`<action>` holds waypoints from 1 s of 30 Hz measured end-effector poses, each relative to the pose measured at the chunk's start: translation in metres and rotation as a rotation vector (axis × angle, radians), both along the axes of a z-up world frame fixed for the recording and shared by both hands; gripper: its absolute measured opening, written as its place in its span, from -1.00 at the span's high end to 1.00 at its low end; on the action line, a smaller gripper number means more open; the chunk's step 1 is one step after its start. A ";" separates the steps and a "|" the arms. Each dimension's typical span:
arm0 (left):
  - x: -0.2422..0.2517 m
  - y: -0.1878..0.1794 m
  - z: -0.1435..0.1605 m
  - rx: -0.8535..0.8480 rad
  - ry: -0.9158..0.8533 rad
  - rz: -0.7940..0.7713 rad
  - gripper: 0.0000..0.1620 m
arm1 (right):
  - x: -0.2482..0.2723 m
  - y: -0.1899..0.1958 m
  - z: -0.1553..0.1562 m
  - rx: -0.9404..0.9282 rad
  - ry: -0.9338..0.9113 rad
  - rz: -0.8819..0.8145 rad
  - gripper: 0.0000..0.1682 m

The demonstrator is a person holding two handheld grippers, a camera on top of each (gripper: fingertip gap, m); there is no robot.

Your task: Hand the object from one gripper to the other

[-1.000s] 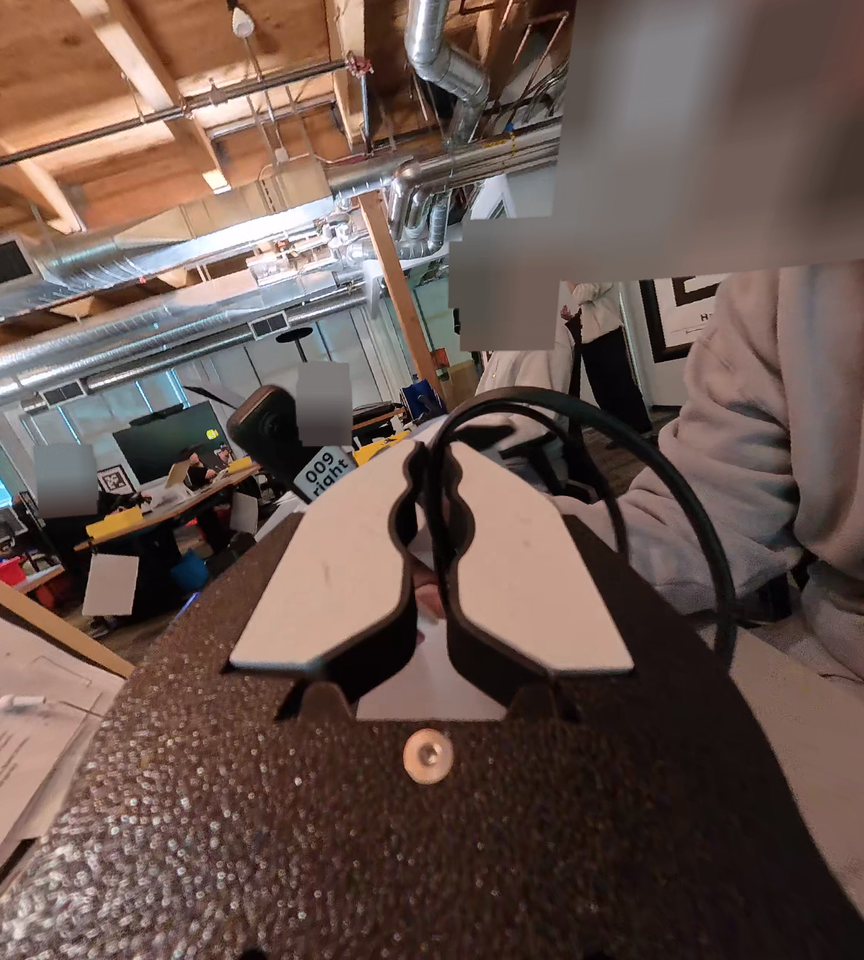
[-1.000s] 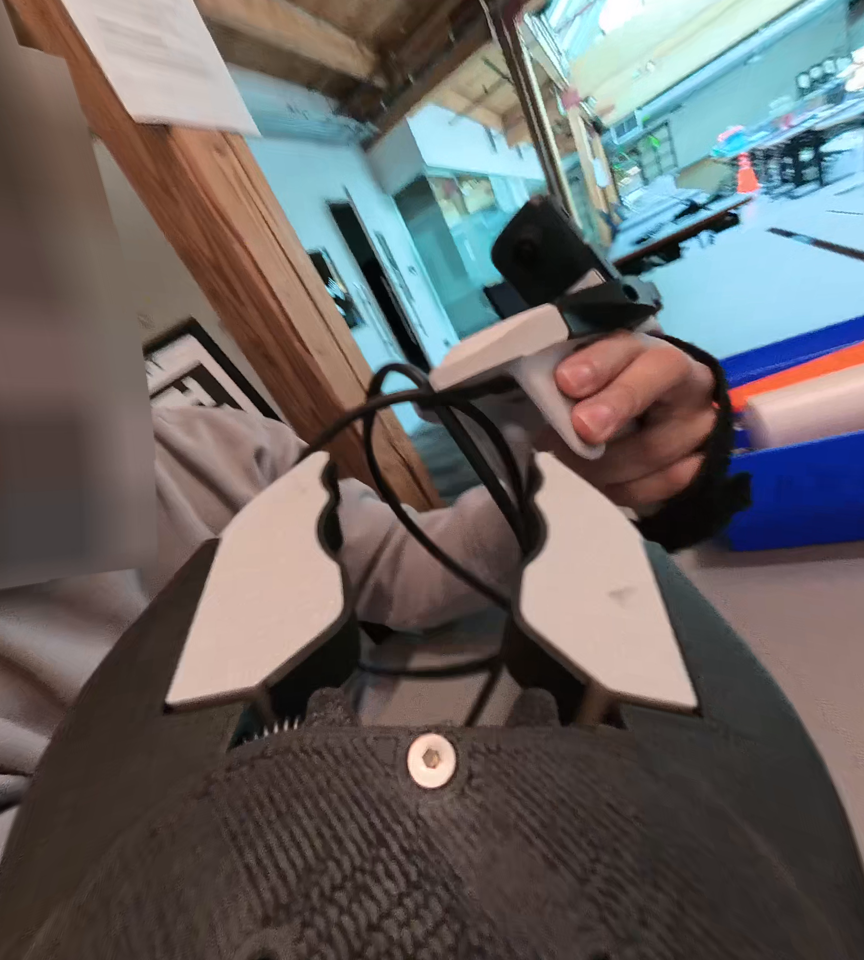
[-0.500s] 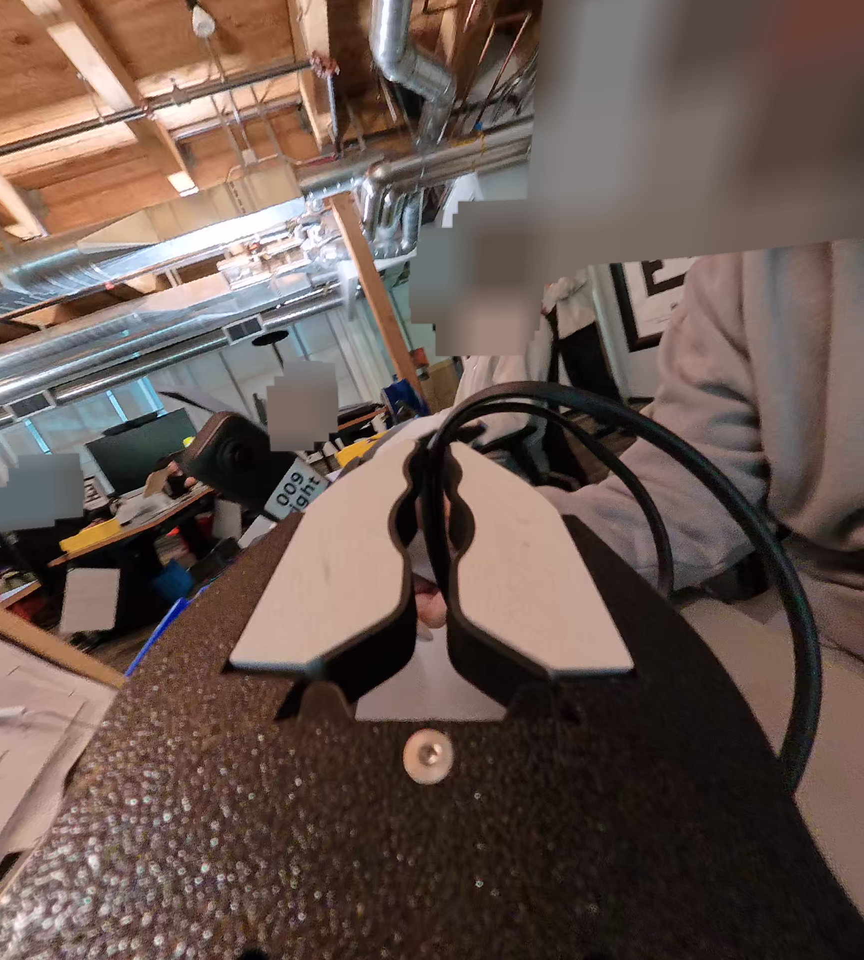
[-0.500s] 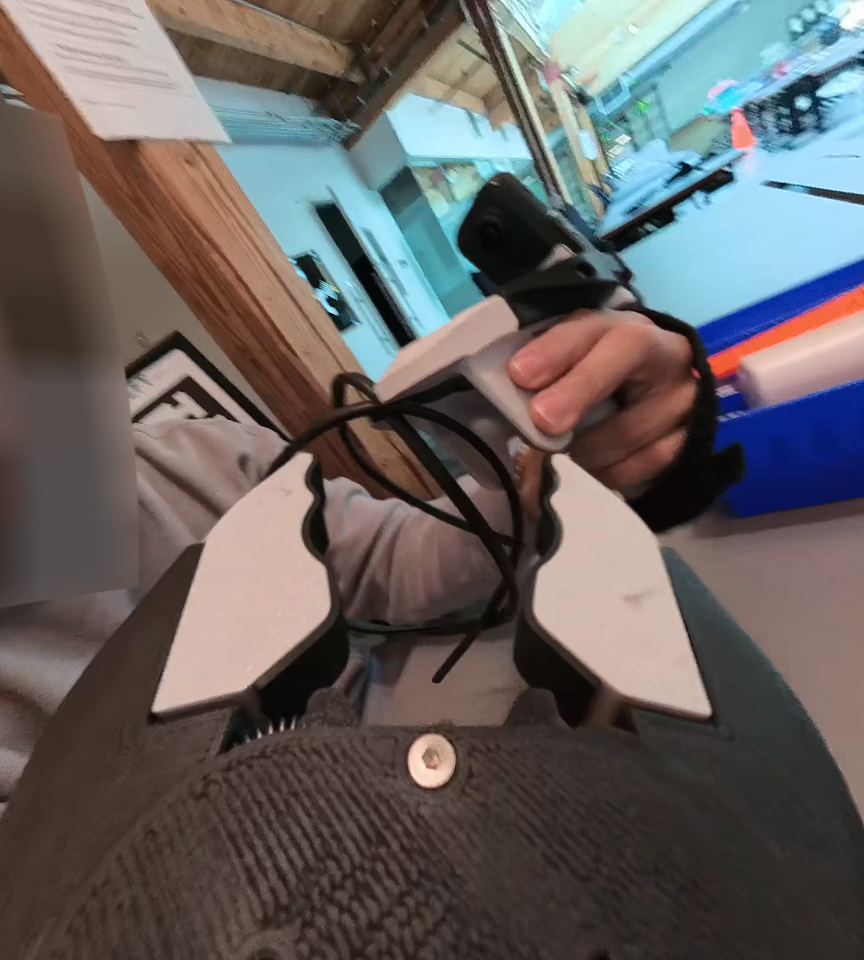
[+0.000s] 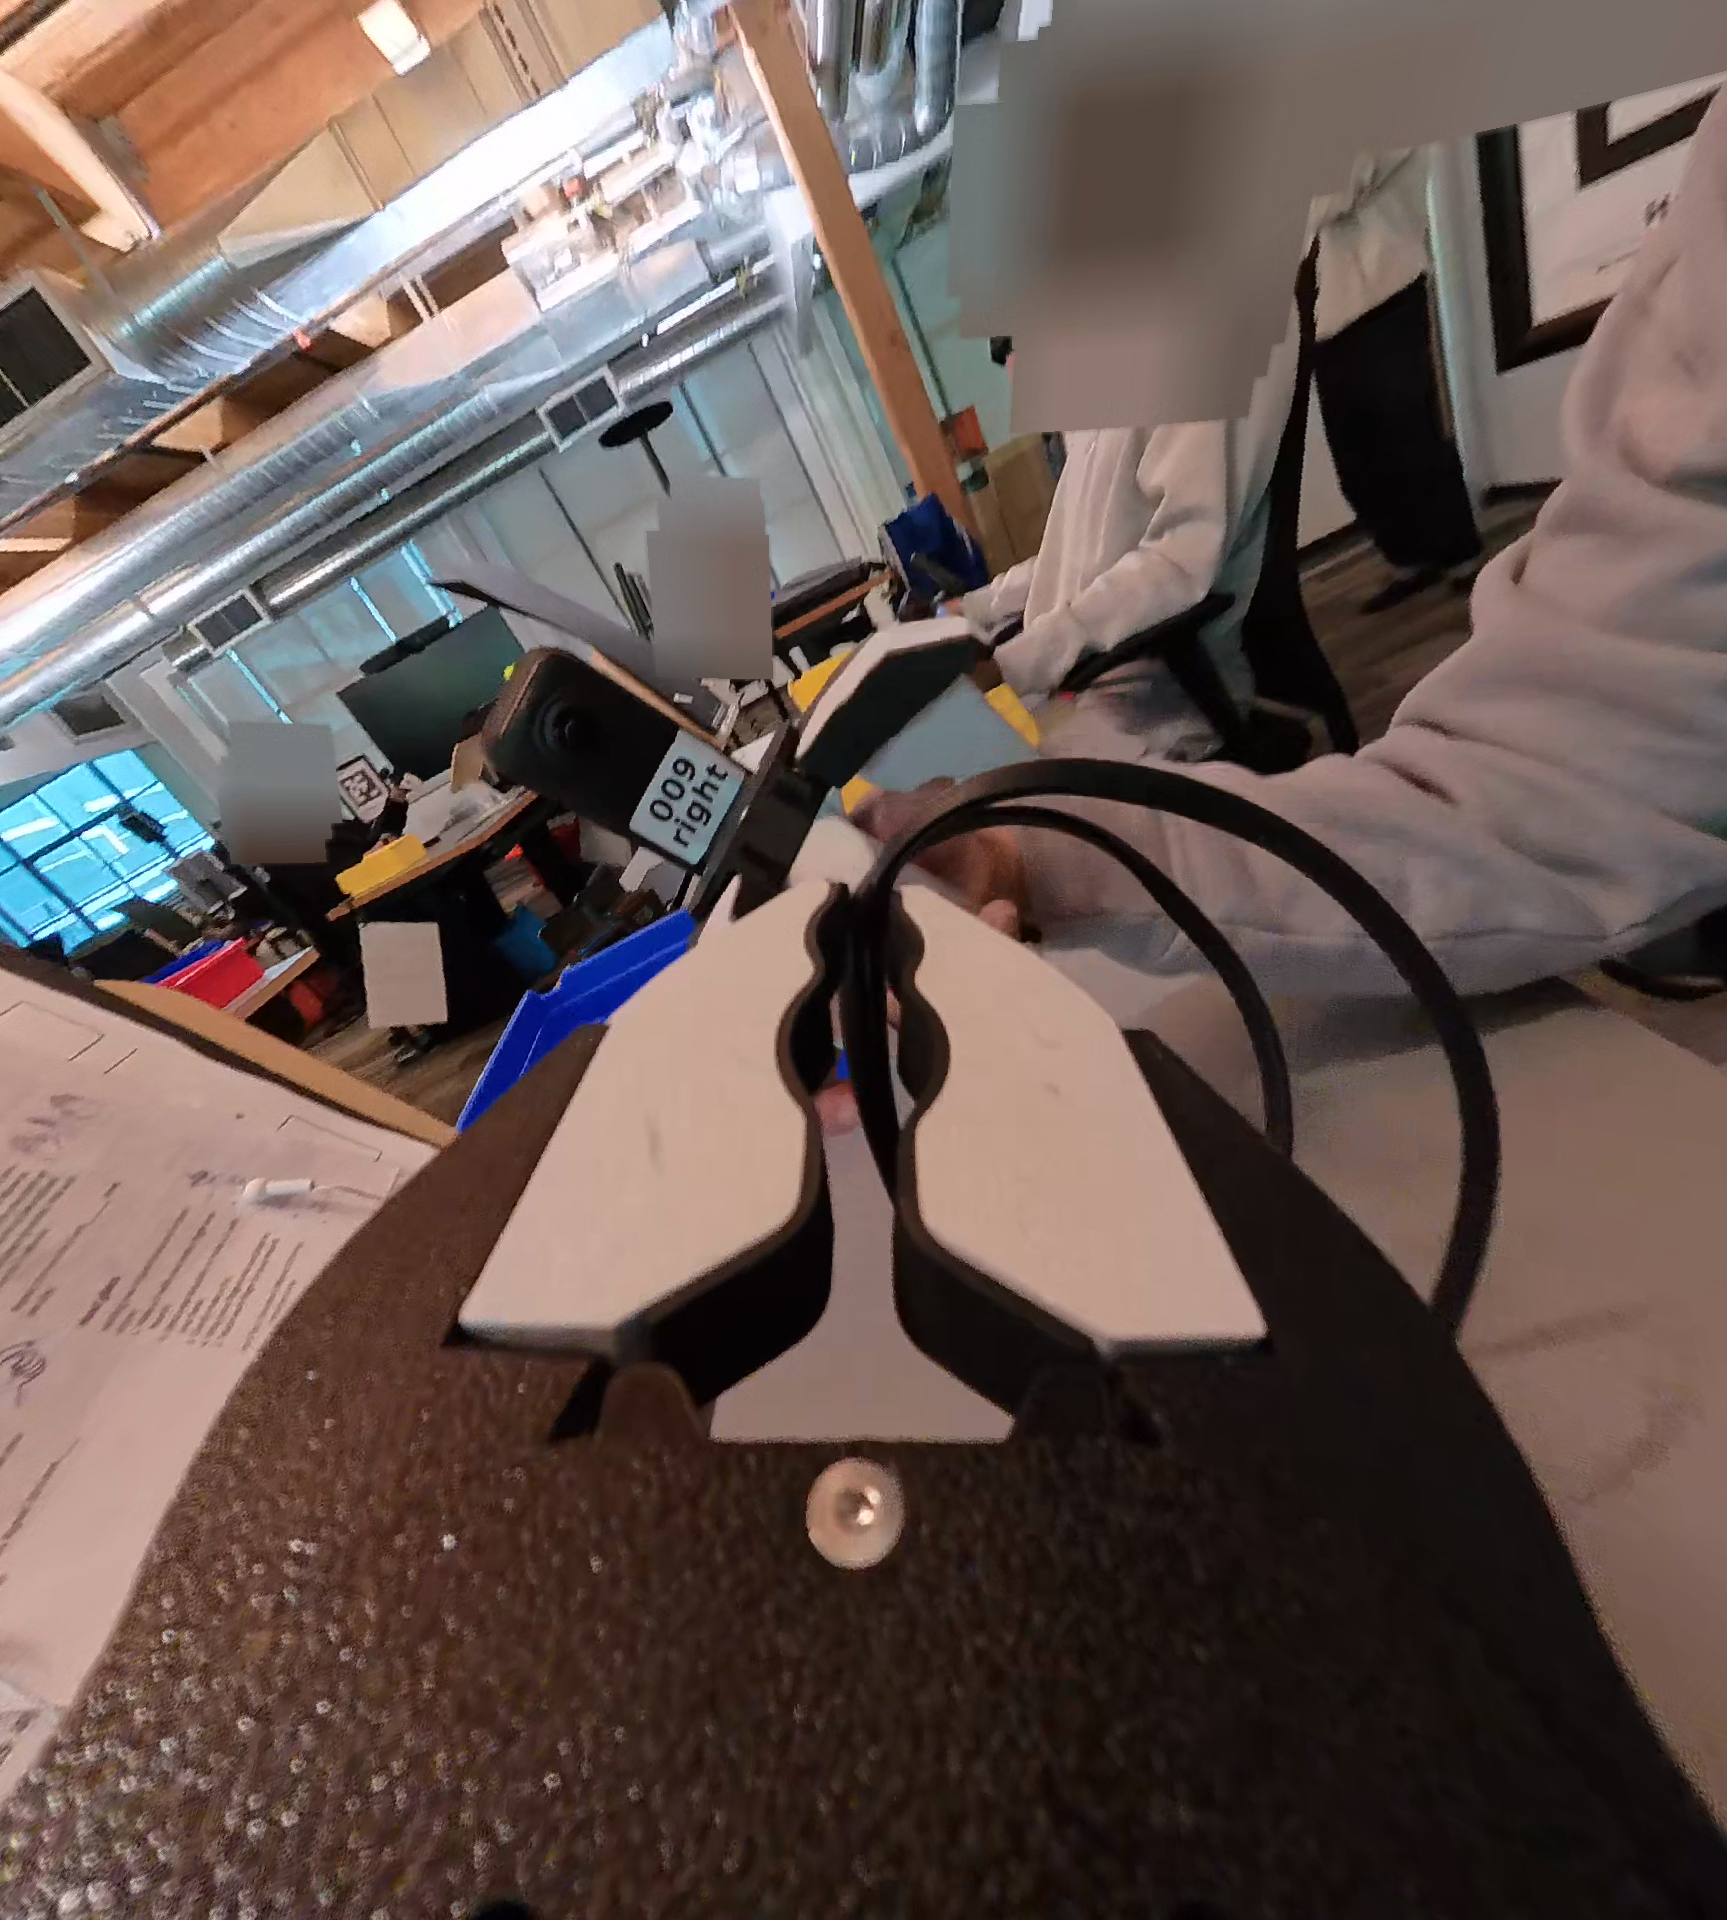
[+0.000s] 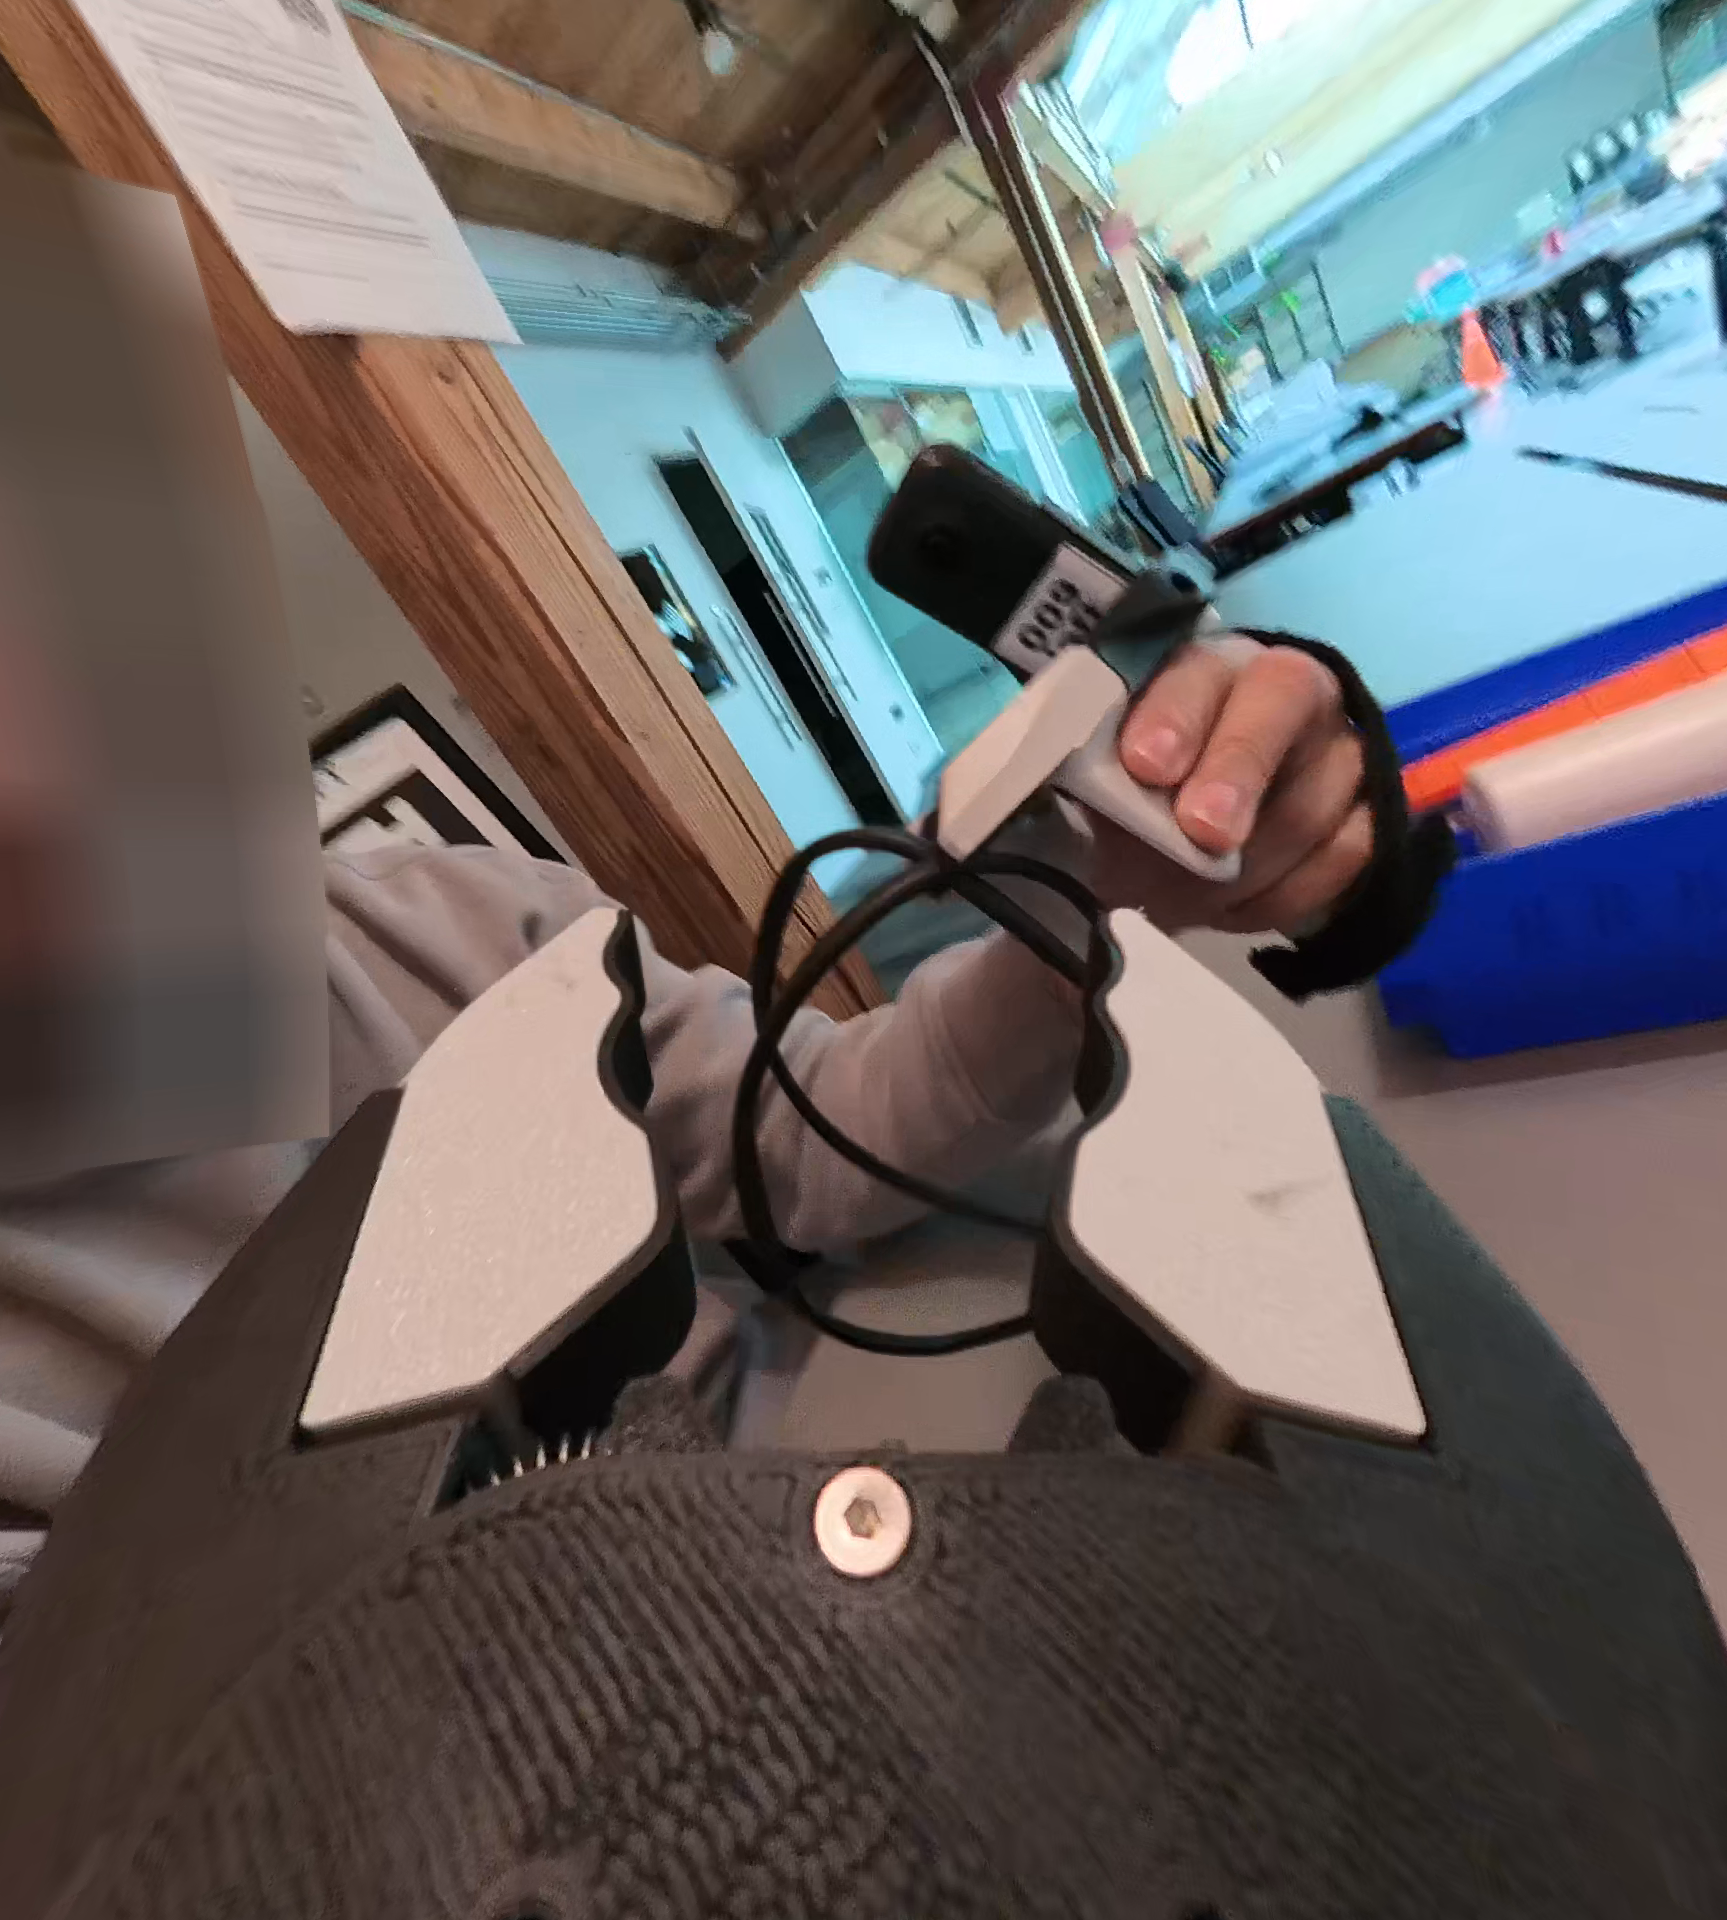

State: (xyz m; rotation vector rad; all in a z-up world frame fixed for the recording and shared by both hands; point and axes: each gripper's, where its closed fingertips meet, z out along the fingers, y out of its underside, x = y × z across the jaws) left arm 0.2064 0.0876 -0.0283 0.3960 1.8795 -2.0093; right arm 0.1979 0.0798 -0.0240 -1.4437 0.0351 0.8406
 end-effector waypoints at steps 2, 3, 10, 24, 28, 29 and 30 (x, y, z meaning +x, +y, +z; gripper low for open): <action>0.003 -0.002 -0.004 0.036 -0.011 0.027 0.92 | 0.001 0.011 -0.017 -0.102 -0.064 -0.043 -0.04; 0.002 -0.004 -0.006 0.049 -0.012 0.027 0.92 | 0.002 0.014 -0.022 -0.127 -0.080 -0.055 -0.05; 0.002 -0.002 -0.008 0.053 0.003 0.013 0.92 | -0.001 0.010 -0.027 -0.130 -0.115 -0.026 0.53; 0.036 0.005 -0.021 0.102 0.208 0.195 0.55 | 0.055 0.001 -0.037 -0.310 -0.530 -0.449 0.95; 0.047 0.013 -0.034 0.197 0.273 0.306 0.24 | 0.076 -0.017 -0.023 -0.381 -0.839 -0.686 0.95; 0.046 0.013 -0.031 0.186 0.289 0.307 0.23 | 0.078 -0.021 -0.018 -0.388 -0.899 -0.733 0.95; 0.045 0.013 -0.026 0.162 0.307 0.302 0.23 | 0.081 -0.024 -0.011 -0.385 -0.936 -0.784 0.95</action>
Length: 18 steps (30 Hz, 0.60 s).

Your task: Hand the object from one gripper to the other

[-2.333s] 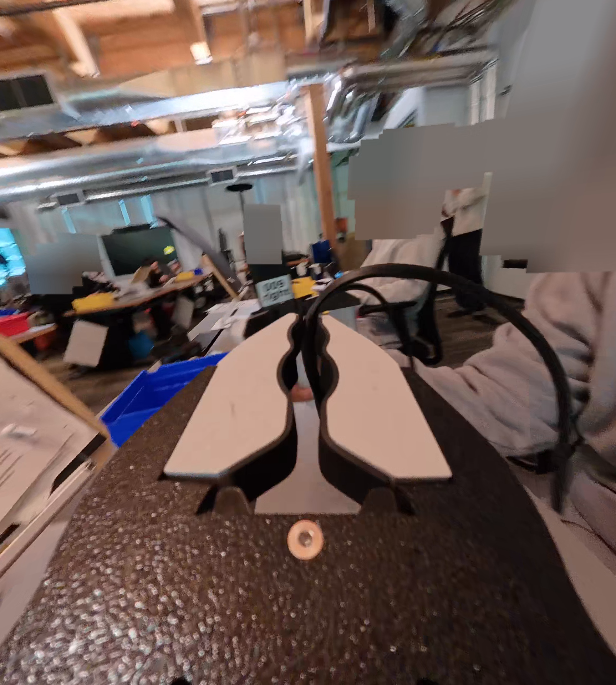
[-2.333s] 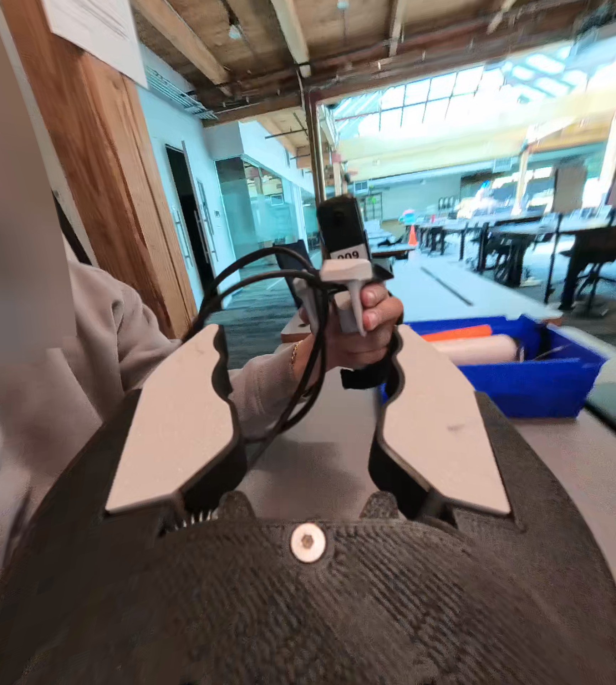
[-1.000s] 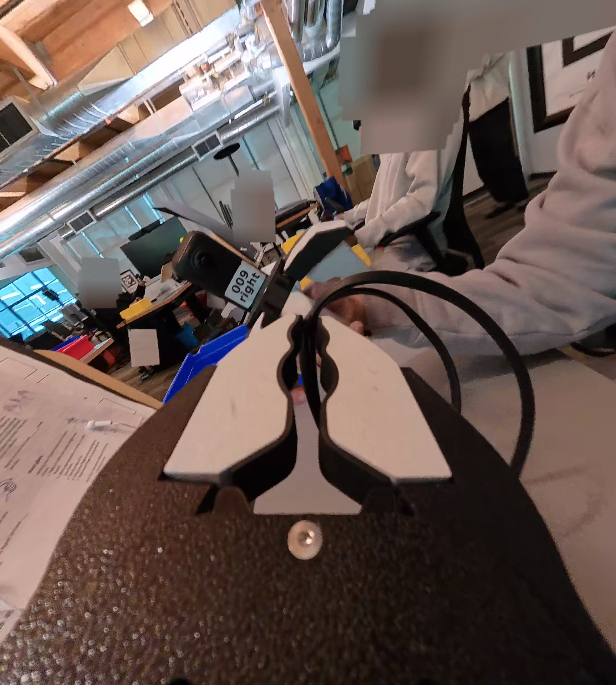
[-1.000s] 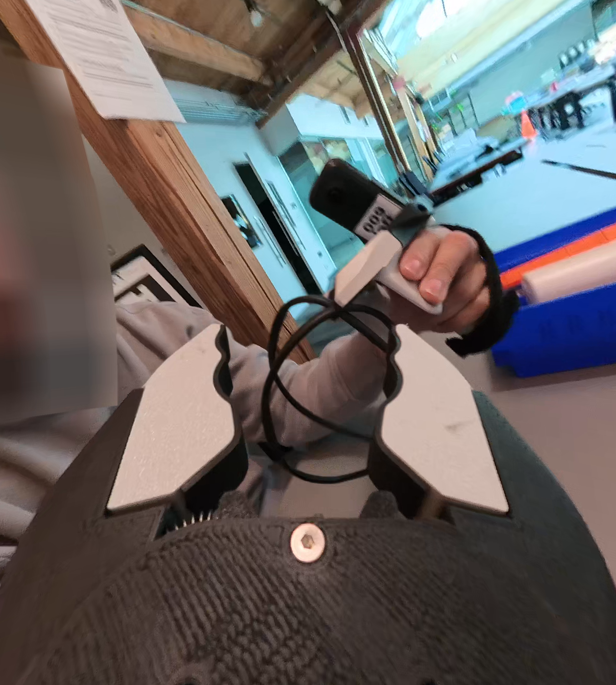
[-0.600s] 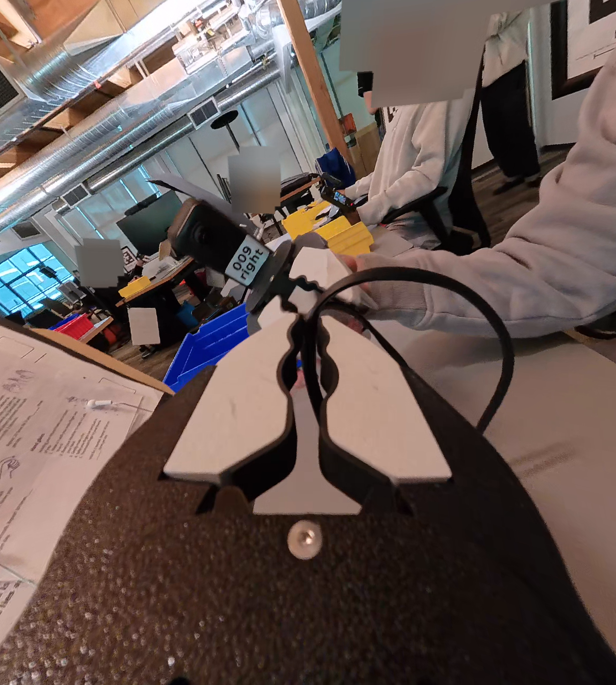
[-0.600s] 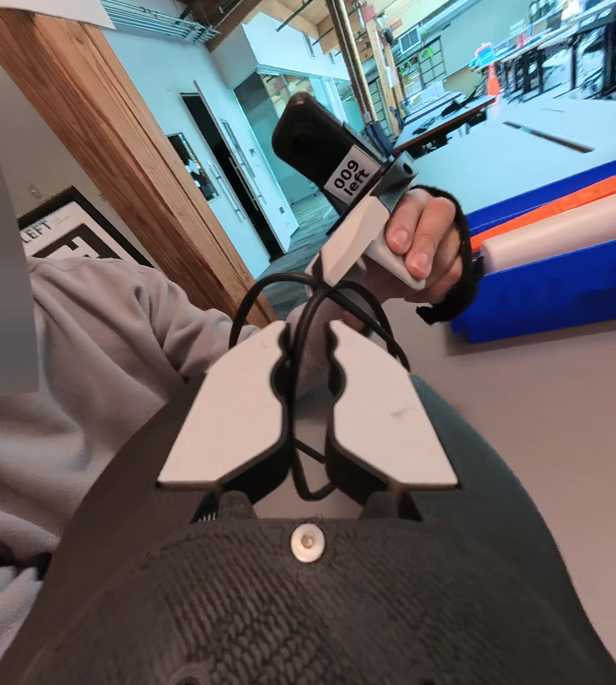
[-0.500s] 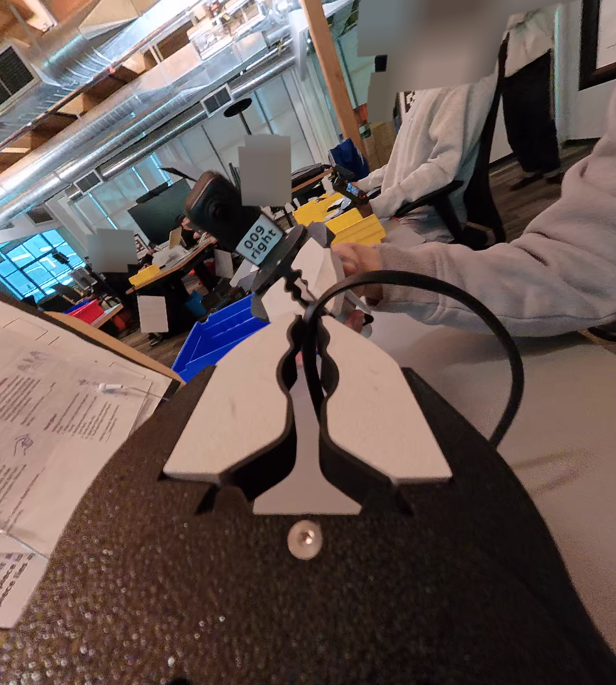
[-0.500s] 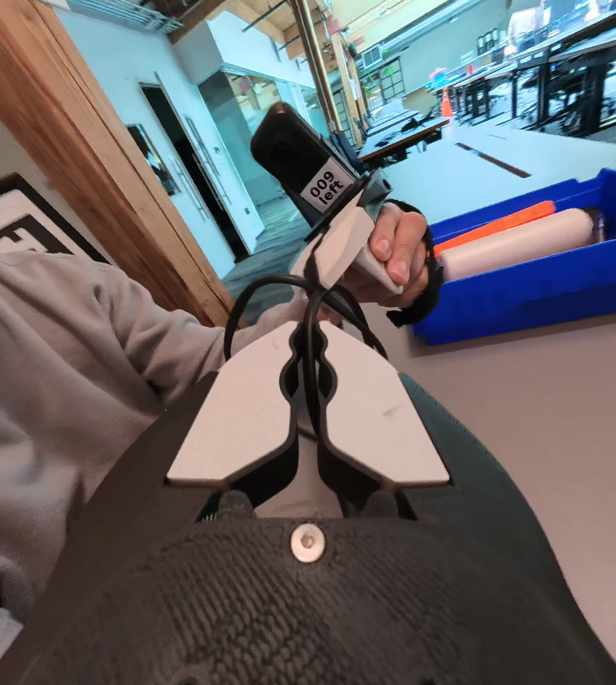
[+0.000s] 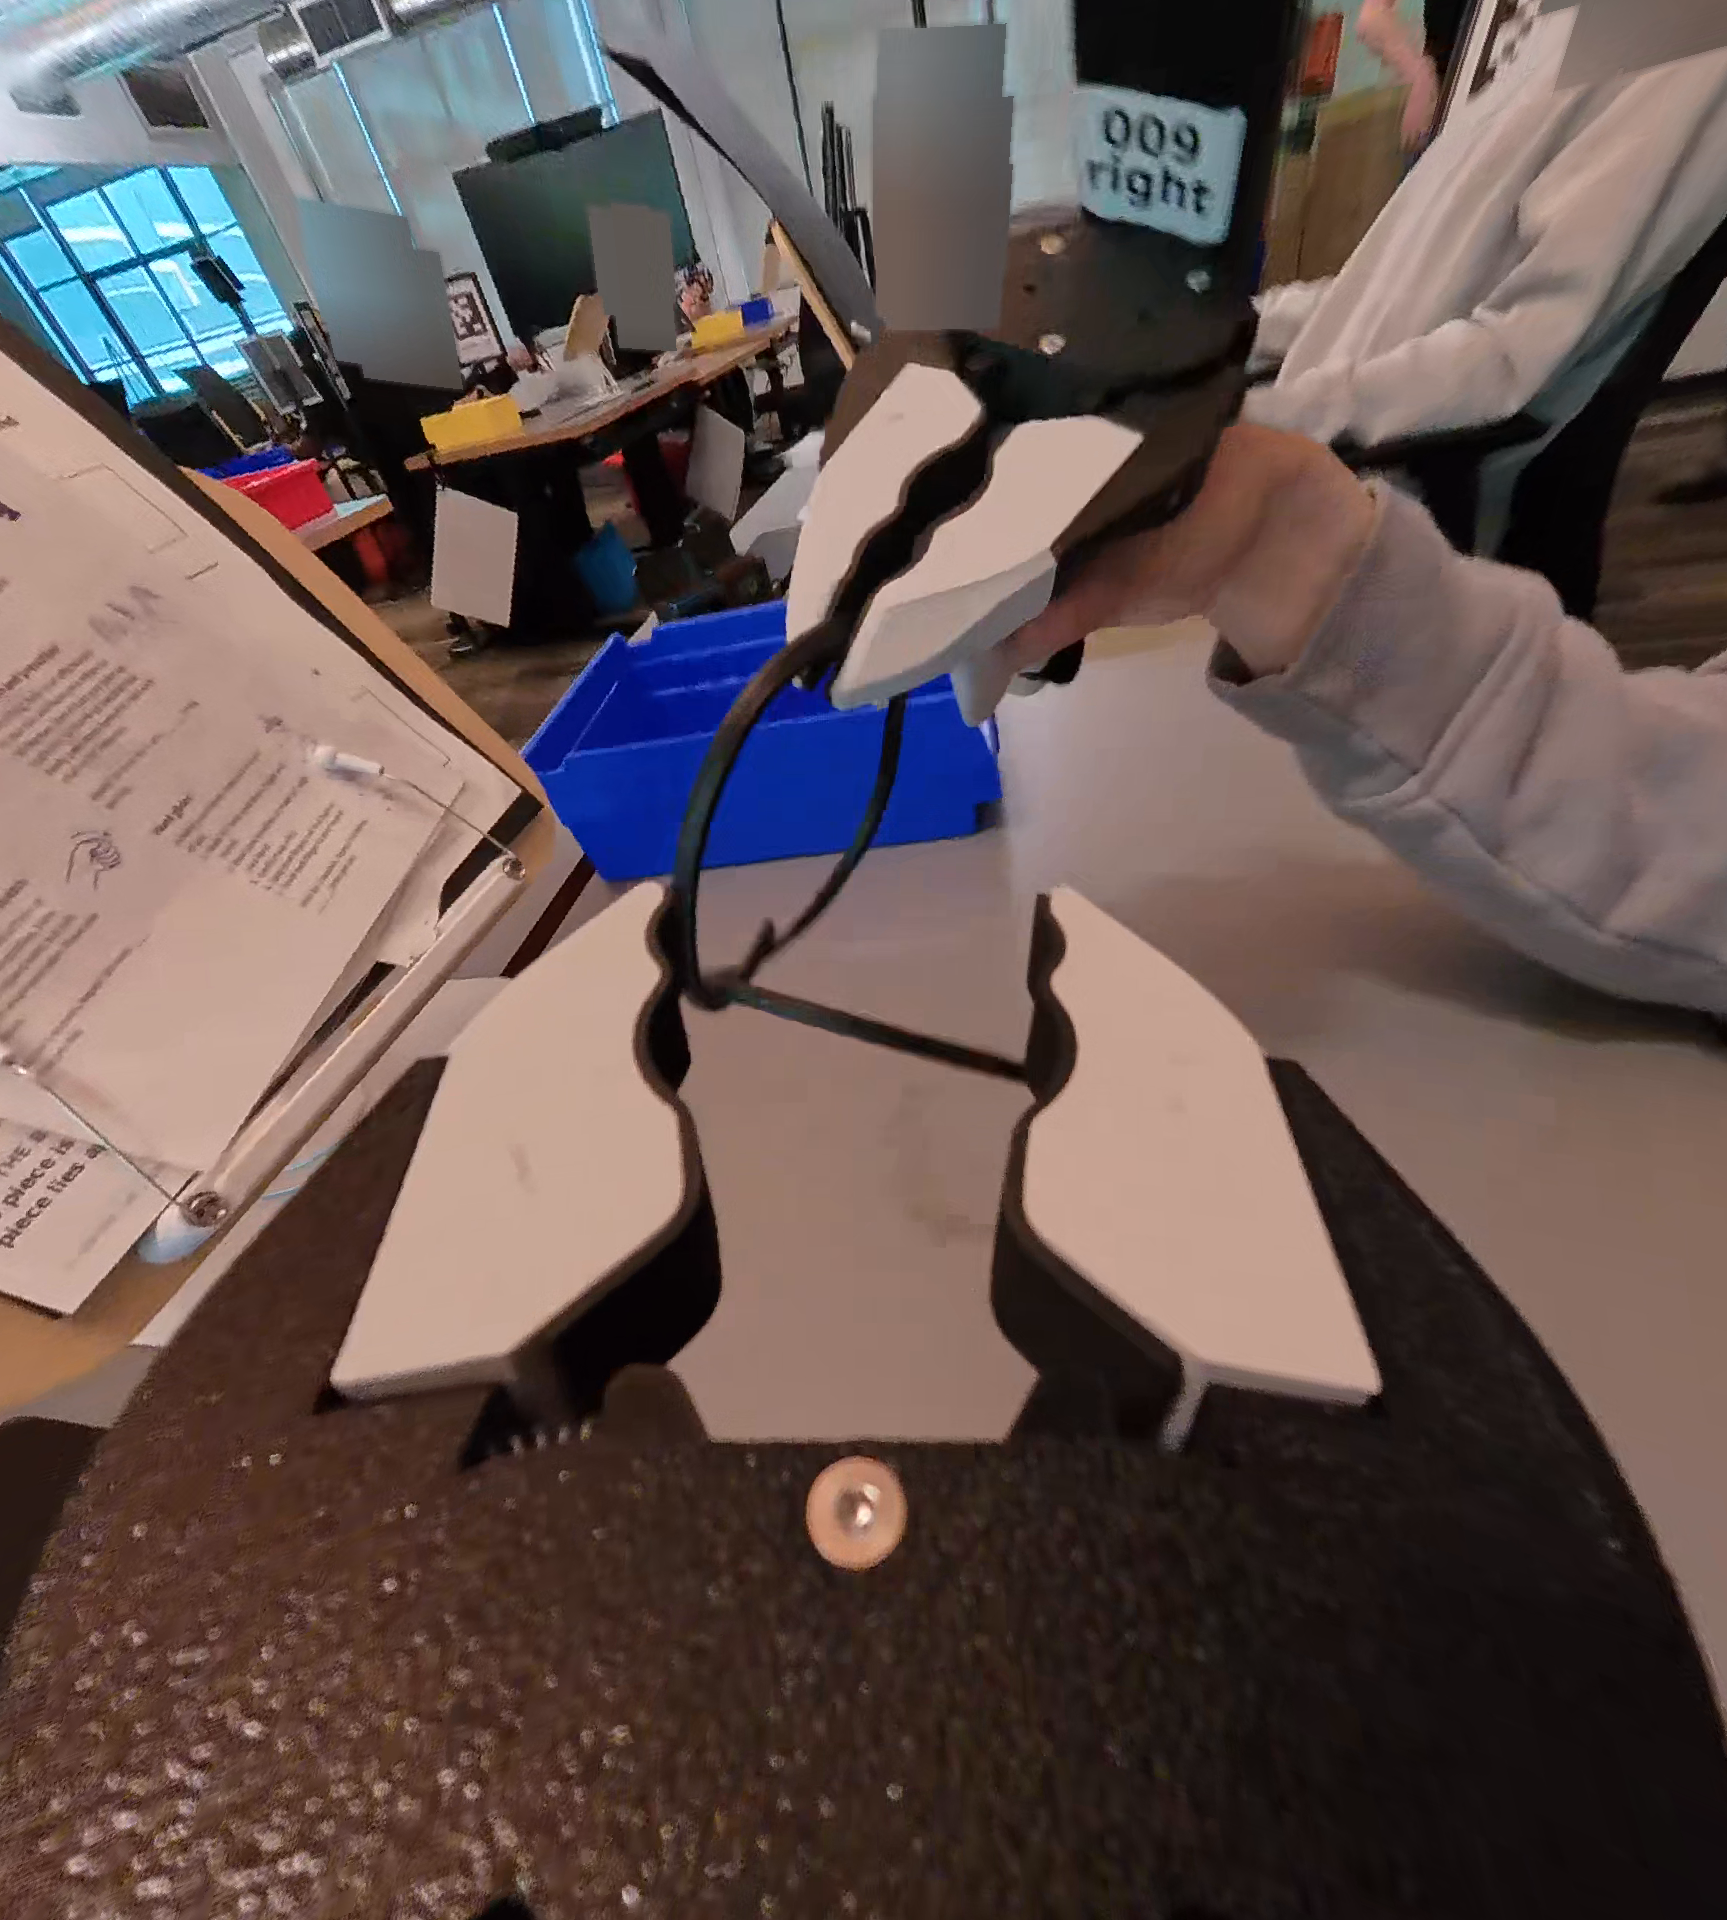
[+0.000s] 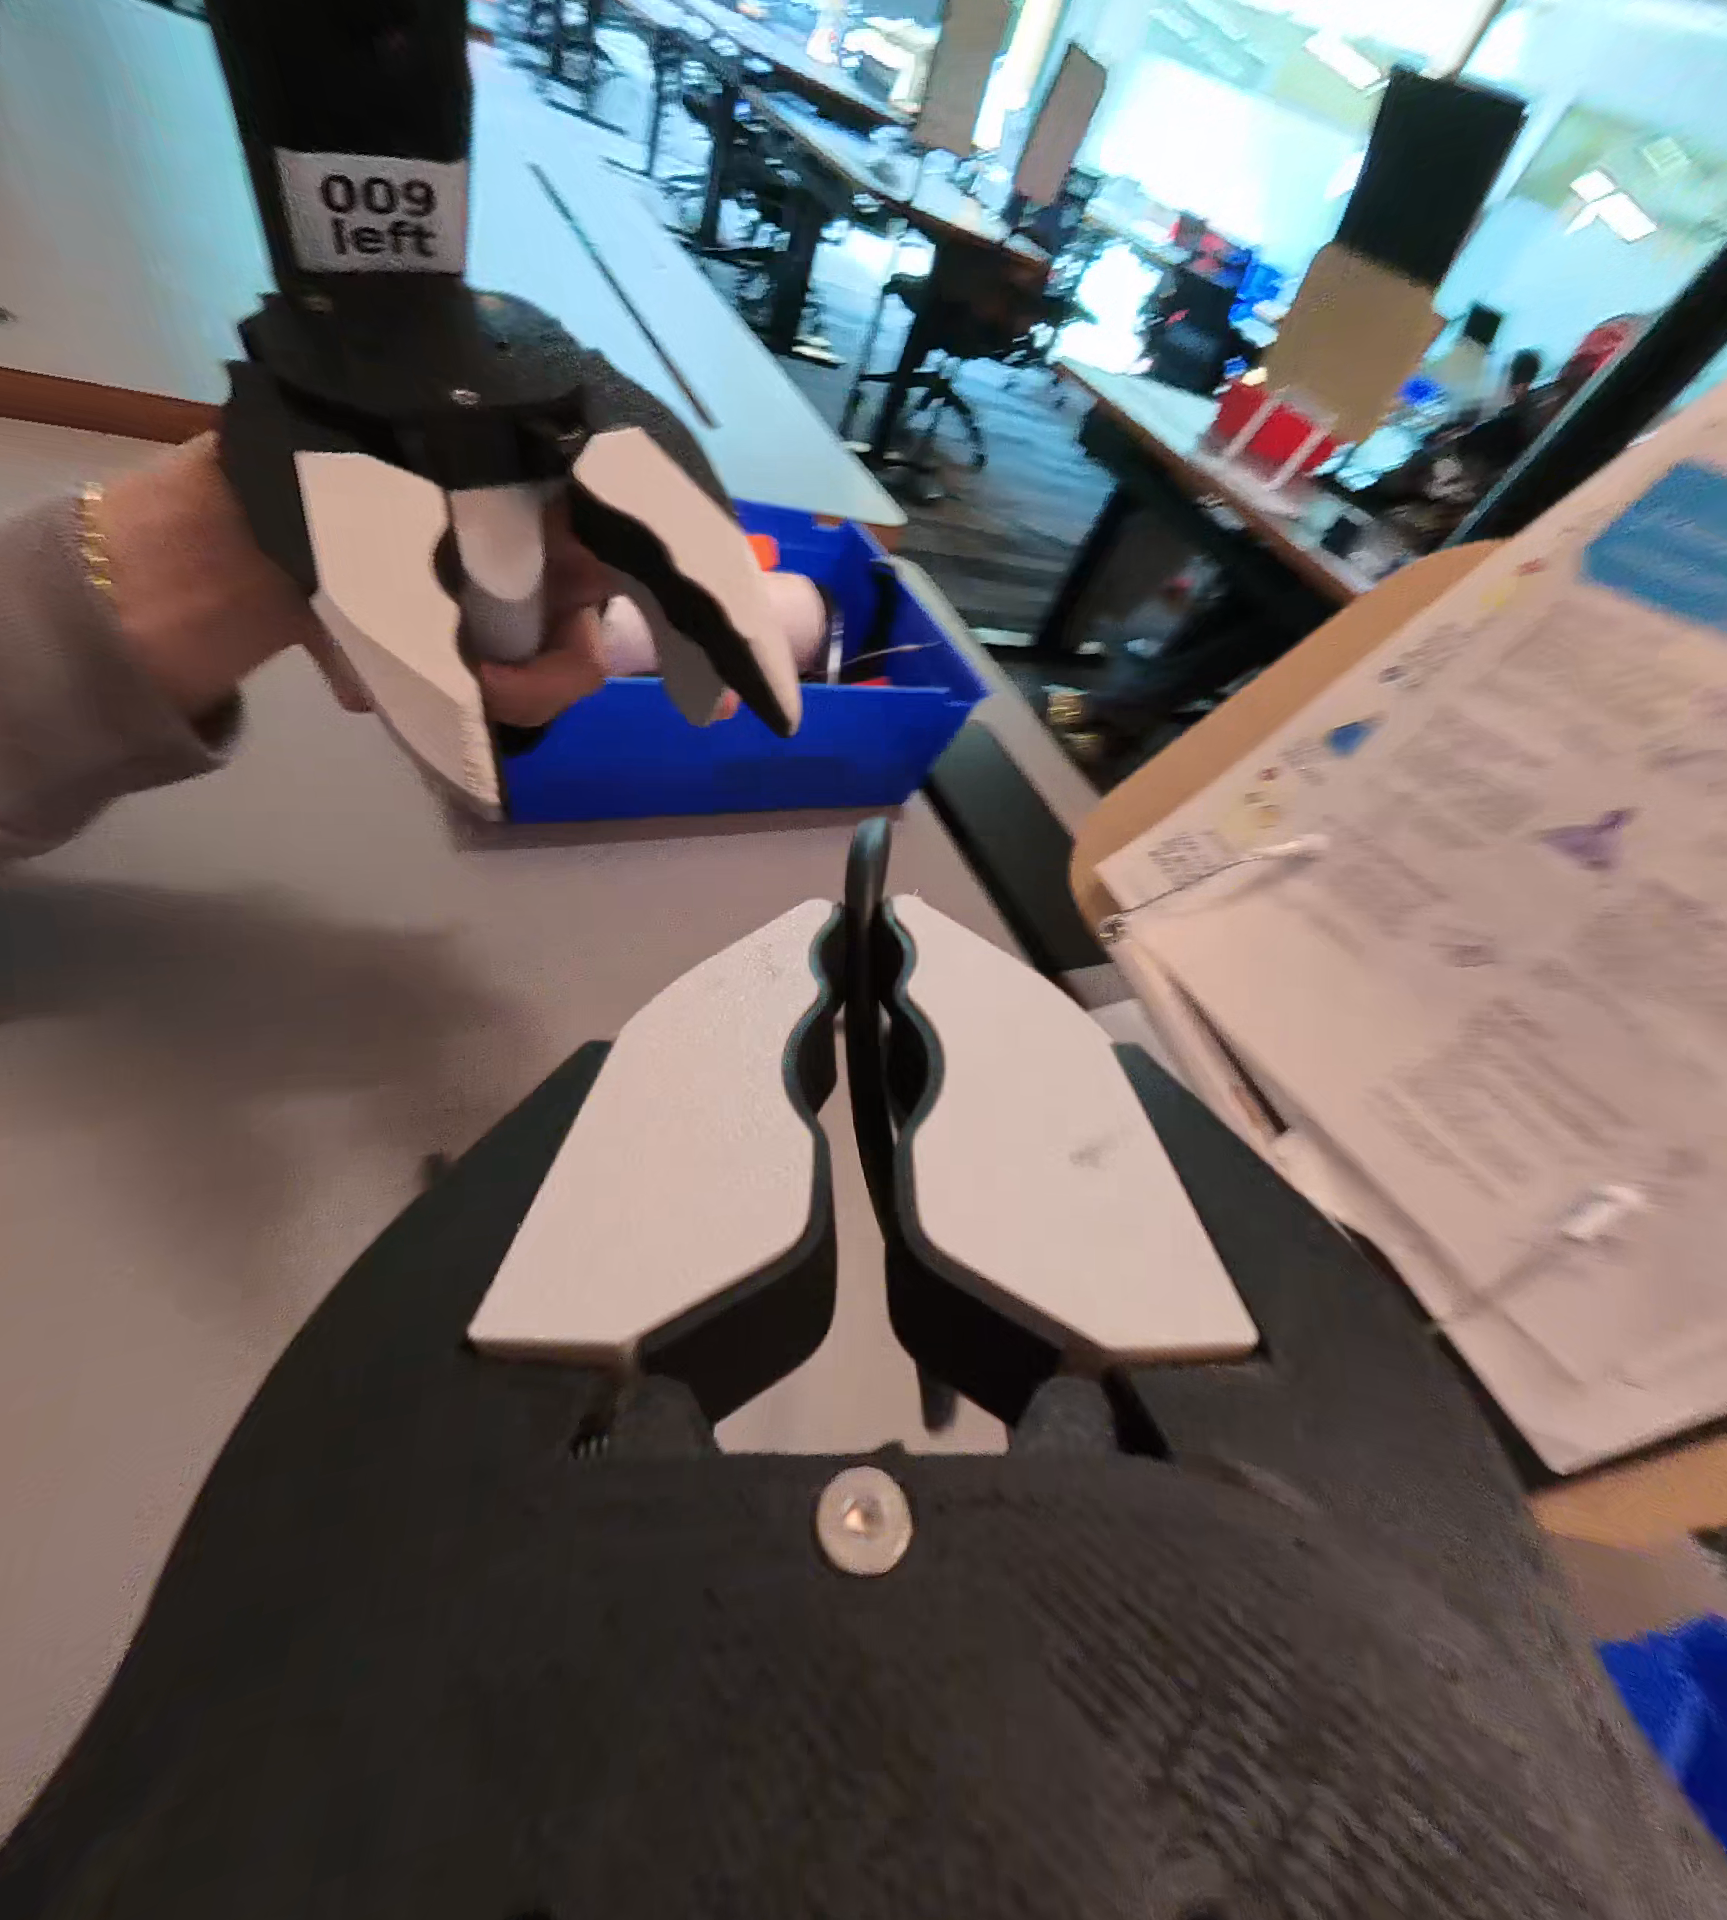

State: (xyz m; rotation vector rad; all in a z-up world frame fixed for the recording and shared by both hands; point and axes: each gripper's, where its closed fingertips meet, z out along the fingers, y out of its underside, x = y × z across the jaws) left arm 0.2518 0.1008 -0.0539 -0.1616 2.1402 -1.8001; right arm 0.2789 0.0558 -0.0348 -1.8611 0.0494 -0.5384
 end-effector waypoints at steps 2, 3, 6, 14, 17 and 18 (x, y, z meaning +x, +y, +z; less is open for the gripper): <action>0.002 0.000 0.009 -0.035 0.017 0.028 0.23 | 0.002 -0.004 0.014 0.043 -0.026 -0.052 0.95; 0.003 -0.002 0.010 -0.034 0.017 0.042 0.23 | 0.005 -0.006 0.023 0.092 -0.037 -0.086 0.95; 0.008 -0.012 0.005 0.022 0.048 0.096 0.24 | 0.006 -0.011 0.050 0.265 -0.033 -0.119 0.95; 0.043 -0.039 -0.018 -0.051 0.331 0.241 0.16 | -0.015 -0.016 0.082 0.528 0.054 0.060 0.95; 0.034 -0.047 -0.020 -0.037 0.320 0.162 0.29 | -0.012 -0.019 0.085 0.574 0.077 0.054 0.95; 0.029 -0.051 -0.020 -0.027 0.305 0.138 0.30 | -0.012 -0.018 0.085 0.585 0.098 0.063 0.95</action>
